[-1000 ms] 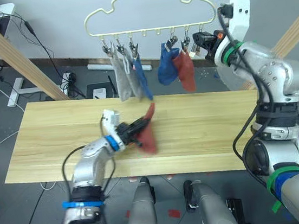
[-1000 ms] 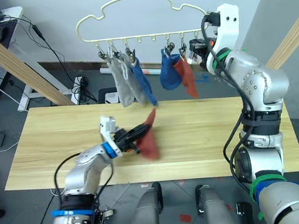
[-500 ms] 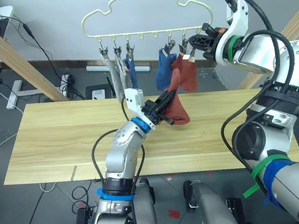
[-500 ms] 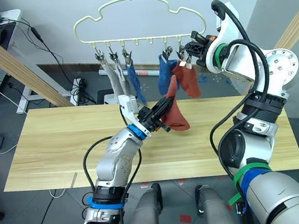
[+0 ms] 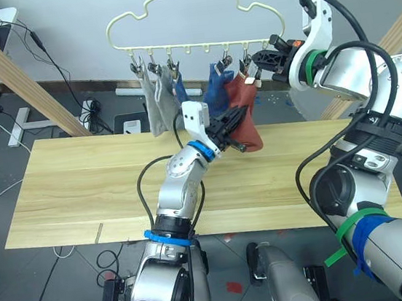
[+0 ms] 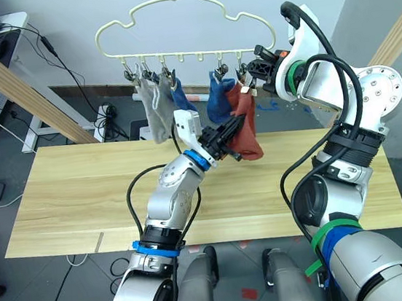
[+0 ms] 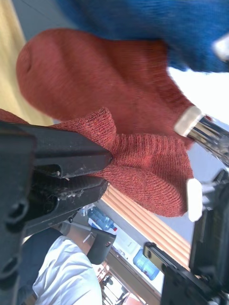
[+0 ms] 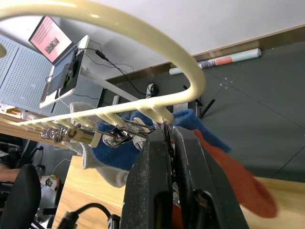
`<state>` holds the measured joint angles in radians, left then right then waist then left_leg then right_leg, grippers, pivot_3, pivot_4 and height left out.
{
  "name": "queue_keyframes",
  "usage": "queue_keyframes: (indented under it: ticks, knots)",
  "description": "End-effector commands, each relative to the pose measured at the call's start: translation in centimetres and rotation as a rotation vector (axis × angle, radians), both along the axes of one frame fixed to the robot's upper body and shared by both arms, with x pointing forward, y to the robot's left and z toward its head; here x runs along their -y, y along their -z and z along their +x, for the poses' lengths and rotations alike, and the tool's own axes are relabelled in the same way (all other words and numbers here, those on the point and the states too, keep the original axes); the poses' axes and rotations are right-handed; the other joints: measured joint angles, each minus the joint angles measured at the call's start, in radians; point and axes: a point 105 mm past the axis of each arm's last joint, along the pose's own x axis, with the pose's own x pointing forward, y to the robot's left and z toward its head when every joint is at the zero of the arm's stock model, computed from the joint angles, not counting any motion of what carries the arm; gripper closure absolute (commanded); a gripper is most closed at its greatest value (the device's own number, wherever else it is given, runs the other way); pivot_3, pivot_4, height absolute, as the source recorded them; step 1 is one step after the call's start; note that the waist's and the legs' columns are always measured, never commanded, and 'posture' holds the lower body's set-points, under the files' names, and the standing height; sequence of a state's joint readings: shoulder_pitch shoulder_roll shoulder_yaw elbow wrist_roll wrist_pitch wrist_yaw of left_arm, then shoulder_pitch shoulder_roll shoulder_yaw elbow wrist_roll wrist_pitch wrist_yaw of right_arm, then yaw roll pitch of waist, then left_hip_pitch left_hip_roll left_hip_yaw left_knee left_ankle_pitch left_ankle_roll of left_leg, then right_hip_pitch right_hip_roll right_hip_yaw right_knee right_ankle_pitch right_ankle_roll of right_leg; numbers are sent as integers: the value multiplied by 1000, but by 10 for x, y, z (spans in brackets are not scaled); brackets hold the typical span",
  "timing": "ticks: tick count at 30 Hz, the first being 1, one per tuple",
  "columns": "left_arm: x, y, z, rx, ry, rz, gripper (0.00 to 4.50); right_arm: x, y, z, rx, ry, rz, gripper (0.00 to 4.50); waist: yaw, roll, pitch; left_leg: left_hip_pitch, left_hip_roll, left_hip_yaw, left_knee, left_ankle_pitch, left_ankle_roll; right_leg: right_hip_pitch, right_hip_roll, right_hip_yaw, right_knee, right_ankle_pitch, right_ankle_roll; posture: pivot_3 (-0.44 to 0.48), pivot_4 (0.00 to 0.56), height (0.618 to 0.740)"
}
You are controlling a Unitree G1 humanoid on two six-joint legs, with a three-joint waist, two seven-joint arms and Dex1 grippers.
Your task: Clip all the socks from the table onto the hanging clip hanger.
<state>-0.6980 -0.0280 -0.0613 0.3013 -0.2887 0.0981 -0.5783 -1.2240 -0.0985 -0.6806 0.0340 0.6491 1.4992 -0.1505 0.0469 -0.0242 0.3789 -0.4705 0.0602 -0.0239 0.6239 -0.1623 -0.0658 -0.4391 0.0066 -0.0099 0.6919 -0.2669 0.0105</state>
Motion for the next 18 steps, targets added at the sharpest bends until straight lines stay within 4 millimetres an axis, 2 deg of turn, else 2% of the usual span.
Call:
queue_keyframes:
  ticks: [1,4,5,10,15,16,18]
  knots:
    - [8,-13,-6,62,22,-12,4484,12,9,0,-20,53,-27,4500,-1,0,0,0,0,0,0,0,0,0,0,0,0,0,0,25,375,740]
    - [9,-12,-8,61,29,-8,4484,11,9,0,-14,45,-23,4500,-1,0,0,0,0,0,0,0,0,0,0,0,0,0,0,28,375,740]
    - [9,-11,-8,62,31,-5,4500,10,9,-1,-13,37,-14,3913,-1,0,0,0,0,0,0,0,0,0,0,0,0,0,0,29,375,740]
    - [10,-10,-8,63,35,9,4500,7,-2,-4,7,-11,50,2127,-11,0,0,0,0,0,0,0,0,-1,0,0,0,0,0,25,373,740]
    - [13,-4,-4,41,45,39,4500,21,-34,-18,95,-113,172,393,-28,0,0,-1,0,1,-1,0,0,-3,0,1,0,1,-1,19,369,740]
    - [14,-2,-4,36,48,45,4500,27,-40,-23,127,-144,176,81,-28,1,0,-1,1,1,-1,0,0,-3,0,1,0,1,-1,19,369,740]
    - [14,3,-2,26,61,54,4500,36,-41,-31,160,-171,141,81,-27,0,0,-1,1,1,-2,0,0,-2,1,0,0,1,-1,7,368,740]
